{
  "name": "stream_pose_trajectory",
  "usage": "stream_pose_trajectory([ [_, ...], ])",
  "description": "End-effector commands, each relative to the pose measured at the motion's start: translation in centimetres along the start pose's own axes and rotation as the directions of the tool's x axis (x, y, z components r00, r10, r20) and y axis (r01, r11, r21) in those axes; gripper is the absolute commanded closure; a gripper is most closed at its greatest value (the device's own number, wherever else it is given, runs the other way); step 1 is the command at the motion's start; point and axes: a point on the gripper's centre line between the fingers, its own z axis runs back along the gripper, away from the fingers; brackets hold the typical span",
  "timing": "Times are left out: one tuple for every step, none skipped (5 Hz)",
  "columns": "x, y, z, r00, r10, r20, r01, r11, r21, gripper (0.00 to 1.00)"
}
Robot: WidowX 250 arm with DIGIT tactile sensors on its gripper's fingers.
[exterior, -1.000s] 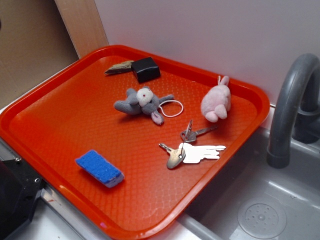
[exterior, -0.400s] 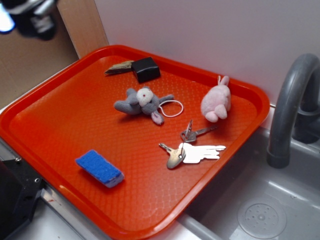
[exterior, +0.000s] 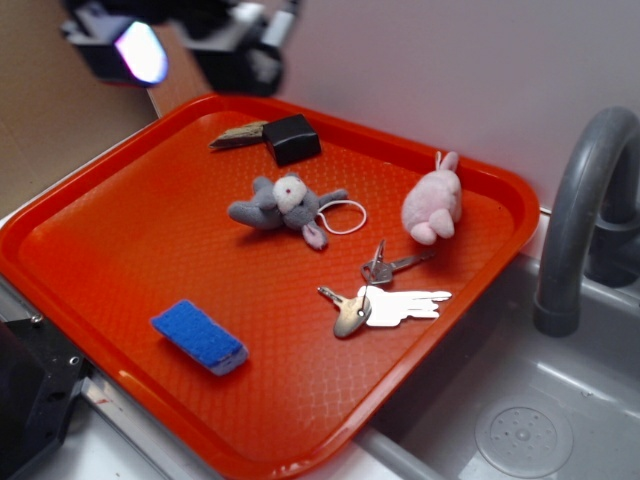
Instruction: Grab the silver keys.
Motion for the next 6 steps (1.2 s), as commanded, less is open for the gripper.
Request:
stream_pose_trajectory([
  [2.3, -2.6, -6.2, 0.992, 0.113, 0.051, -0.115, 0.992, 0.041, 0.0],
  [2.3, -2.6, -9.4, 0.989, 0.118, 0.089, -0.123, 0.991, 0.056, 0.0],
  [1.7, -2.9, -12.1, 0.992, 0.126, 0.022, -0.127, 0.991, 0.049, 0.0],
  [0.8, -2.3, -14.2, 0.996, 0.09, -0.016, -0.089, 0.992, 0.091, 0.0],
  [0.4, -2.8, -15.7, 0.996, 0.085, 0.004, -0.085, 0.996, 0.025, 1.0],
  [0.7, -2.8, -15.3, 0.997, 0.055, 0.052, -0.055, 0.998, -0.005, 1.0],
])
